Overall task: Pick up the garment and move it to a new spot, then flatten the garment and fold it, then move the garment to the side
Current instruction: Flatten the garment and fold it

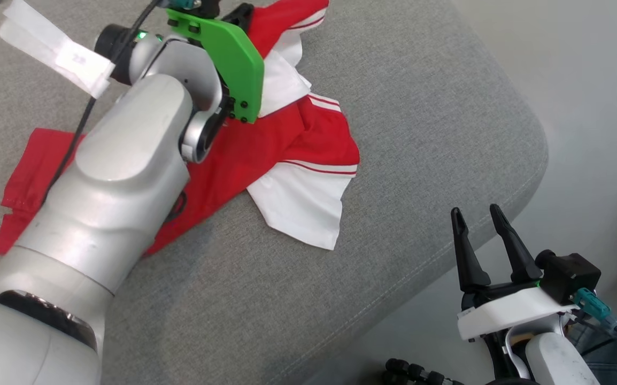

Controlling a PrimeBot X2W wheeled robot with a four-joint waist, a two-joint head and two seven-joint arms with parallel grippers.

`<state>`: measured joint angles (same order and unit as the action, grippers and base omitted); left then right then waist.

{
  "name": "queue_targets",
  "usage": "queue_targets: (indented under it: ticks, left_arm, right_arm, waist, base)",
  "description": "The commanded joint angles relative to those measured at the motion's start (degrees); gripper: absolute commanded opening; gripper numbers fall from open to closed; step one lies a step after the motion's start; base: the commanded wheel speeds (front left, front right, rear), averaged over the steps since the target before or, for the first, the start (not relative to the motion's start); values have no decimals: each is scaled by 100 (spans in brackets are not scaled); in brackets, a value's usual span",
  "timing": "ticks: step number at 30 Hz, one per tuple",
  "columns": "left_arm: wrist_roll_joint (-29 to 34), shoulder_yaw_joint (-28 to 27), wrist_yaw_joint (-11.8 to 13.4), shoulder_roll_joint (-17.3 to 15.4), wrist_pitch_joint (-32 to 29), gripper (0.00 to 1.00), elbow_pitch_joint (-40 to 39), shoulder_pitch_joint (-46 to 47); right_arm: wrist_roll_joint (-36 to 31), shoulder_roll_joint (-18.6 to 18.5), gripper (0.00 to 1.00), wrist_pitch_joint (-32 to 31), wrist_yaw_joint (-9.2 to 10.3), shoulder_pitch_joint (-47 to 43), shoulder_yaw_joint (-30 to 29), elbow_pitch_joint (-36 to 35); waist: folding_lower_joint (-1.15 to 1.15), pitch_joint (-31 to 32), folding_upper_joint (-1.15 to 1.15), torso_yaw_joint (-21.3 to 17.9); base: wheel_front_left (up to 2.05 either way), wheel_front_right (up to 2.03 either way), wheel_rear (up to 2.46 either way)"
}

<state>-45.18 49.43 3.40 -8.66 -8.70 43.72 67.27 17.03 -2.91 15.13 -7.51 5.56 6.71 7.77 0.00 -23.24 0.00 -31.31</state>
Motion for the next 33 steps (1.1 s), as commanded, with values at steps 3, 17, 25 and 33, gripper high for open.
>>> queue_targets:
  ticks: [3,17,25,33]
  left_arm:
    - [249,64,-58,-214,311,0,499,229]
    - [120,-210,-323,-227,1755,100,1090,139]
    - [-175,-319,-383,-624,1995,100,140,-987]
    - [-500,-568,261,-1673,1814,100,-1048,-2499]
  right_arm:
    - [52,0,100,3,4,-68,-8,-62]
    - [-170,-1,100,3,4,22,-63,26]
    - [-473,-10,100,3,4,-157,-291,15]
    - [-693,-7,100,3,4,-372,-414,29]
  waist:
    - [0,-85,0,-31]
    - [0,155,0,460]
    - [0,661,0,1152]
    - [0,879,0,1757]
  base:
    - [12,12,12]
    - [2,2,2]
    - [0,0,0]
    - [0,0,0]
